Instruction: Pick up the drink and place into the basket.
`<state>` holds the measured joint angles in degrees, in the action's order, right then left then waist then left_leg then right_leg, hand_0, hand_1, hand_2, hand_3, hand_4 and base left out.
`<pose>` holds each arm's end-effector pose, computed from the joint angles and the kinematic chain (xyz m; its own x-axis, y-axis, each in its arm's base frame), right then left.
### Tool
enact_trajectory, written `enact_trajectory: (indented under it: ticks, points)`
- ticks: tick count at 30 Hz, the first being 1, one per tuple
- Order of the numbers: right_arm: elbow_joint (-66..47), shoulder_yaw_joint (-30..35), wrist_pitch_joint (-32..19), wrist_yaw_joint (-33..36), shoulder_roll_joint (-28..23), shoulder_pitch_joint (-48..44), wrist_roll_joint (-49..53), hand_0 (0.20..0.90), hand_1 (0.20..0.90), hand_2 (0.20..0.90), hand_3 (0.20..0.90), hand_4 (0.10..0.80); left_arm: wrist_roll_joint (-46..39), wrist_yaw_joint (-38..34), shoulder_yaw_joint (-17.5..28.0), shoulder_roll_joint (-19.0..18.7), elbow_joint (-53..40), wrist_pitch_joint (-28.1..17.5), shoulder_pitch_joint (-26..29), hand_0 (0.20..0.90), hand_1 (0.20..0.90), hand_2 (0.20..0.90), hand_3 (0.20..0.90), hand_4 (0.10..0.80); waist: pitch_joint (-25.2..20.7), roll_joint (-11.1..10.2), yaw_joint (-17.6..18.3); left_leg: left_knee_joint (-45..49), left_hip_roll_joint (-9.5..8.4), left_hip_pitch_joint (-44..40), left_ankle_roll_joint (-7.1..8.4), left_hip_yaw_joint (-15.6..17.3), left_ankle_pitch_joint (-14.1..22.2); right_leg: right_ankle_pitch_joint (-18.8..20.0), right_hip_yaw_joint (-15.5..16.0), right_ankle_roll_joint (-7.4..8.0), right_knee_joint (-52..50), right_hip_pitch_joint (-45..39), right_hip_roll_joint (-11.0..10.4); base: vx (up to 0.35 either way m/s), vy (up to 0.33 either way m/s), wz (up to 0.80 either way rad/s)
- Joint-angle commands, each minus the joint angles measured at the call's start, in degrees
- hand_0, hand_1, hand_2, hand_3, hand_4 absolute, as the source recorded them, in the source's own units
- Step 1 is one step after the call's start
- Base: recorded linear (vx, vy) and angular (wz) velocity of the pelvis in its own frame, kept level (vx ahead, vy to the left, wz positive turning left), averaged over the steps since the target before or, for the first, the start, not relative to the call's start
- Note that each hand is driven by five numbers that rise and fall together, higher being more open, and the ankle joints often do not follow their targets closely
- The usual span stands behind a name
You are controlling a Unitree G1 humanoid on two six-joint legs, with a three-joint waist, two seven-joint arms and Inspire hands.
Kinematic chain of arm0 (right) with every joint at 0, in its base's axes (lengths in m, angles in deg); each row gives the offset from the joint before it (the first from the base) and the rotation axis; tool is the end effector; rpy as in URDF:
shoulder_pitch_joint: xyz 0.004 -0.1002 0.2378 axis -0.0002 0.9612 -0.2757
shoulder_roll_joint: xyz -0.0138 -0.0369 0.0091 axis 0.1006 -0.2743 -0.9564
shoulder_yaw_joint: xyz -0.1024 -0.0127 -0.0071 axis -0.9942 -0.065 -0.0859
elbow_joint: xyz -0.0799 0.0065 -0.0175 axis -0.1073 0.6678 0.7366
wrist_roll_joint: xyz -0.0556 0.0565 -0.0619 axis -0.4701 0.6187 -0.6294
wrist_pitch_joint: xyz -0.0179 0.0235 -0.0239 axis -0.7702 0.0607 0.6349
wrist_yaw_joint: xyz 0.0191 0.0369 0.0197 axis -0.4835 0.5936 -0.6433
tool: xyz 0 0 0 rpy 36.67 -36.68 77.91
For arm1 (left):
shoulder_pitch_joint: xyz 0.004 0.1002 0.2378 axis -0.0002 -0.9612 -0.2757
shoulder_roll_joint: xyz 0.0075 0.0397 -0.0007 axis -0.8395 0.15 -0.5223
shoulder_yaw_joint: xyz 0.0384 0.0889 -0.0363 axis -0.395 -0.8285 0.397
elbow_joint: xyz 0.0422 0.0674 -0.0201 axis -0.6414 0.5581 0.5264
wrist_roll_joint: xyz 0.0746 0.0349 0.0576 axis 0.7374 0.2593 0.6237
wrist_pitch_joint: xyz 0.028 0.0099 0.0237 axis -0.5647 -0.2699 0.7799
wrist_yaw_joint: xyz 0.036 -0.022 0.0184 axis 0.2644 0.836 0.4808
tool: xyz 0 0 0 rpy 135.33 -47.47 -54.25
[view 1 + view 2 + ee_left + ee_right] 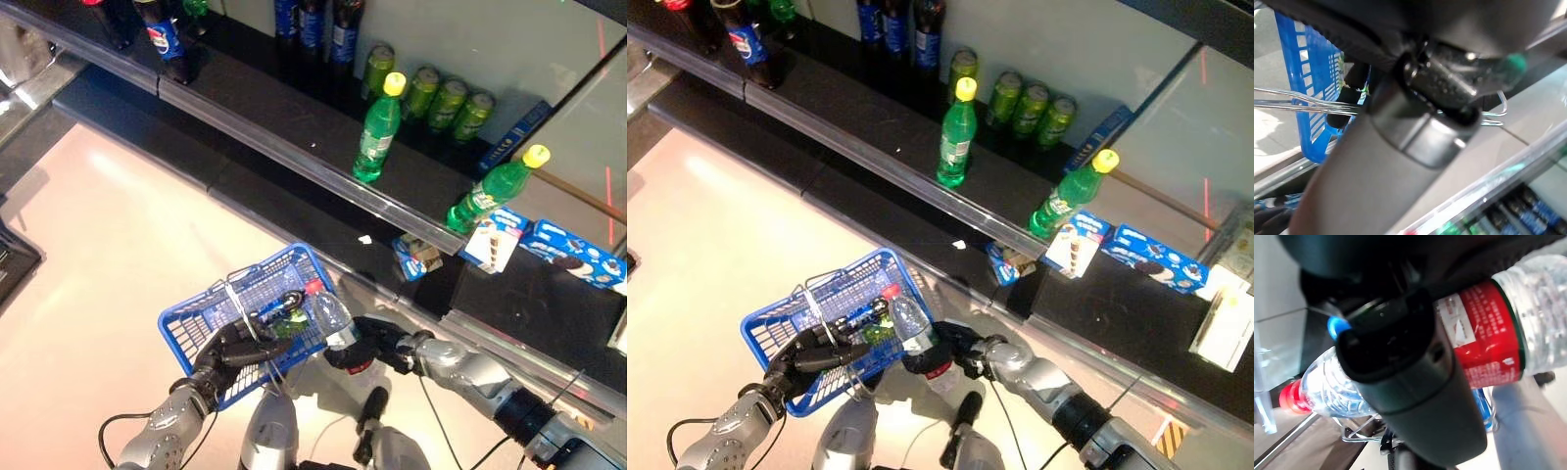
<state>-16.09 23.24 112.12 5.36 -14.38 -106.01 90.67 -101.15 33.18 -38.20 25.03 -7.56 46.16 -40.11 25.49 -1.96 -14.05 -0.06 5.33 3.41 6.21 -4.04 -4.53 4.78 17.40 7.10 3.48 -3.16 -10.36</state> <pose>0.2354 -0.1515 0.0283 0.5662 0.5562 -0.6083 -0.6582 0.7494 0.0726 0.1606 0.2257 0.0045 0.8994 -0.2030 -0.3872 0.0906 0.9529 -0.2893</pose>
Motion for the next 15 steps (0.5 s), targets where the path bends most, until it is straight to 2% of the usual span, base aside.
enact_trajectory:
  ticks: [1,6,12,15]
  points:
    - [-1.7,-3.2,-1.2,-0.7,1.8,-5.6,8.7,0.300,0.300,0.300,0.200,0.100,1.9,10.5,-2.0,-3.8,-19.7,-14.2,5.5,0.300,0.300,0.300,0.200,0.100,-6.1,0.5,-2.2,7.0,0.44,2.5,-0.28,-1.1,2.7,-3.5,1.9,-0.86,-8.7,1.6,-3.2,-0.025,0.031,0.09]
    - [2.9,-5.0,2.3,0.0,3.9,-8.6,12.7,0.300,0.300,0.300,0.200,0.100,3.5,11.4,-4.0,-6.0,-22.9,-15.5,8.5,0.300,0.300,0.300,0.200,0.100,-4.0,0.3,-3.8,8.5,-0.28,4.5,-0.23,-2.5,2.6,-3.4,2.8,-0.94,-9.3,2.3,-3.5,-0.023,0.017,0.12]
    - [6.7,-5.2,4.1,0.3,5.9,-10.4,17.2,0.300,0.300,0.300,0.200,0.100,4.6,12.9,-5.0,-7.5,-24.1,-16.6,10.5,0.300,0.300,0.300,0.200,0.100,-2.2,-0.2,-5.0,9.3,-0.78,6.1,-0.23,-3.6,2.6,-3.3,3.2,-1.01,-9.5,3.0,-3.4,-0.012,-0.004,0.13]
    - [9.7,-4.5,5.6,1.0,7.2,-12.6,22.7,0.300,0.300,0.300,0.200,0.100,6.0,14.6,-5.9,-9.5,-25.8,-17.9,12.9,0.300,0.300,0.300,0.200,0.100,0.1,-0.4,-5.8,9.7,-0.92,7.8,-0.35,-4.2,2.2,-2.8,3.5,-0.96,-9.5,4.0,-3.3,-0.048,-0.015,0.09]
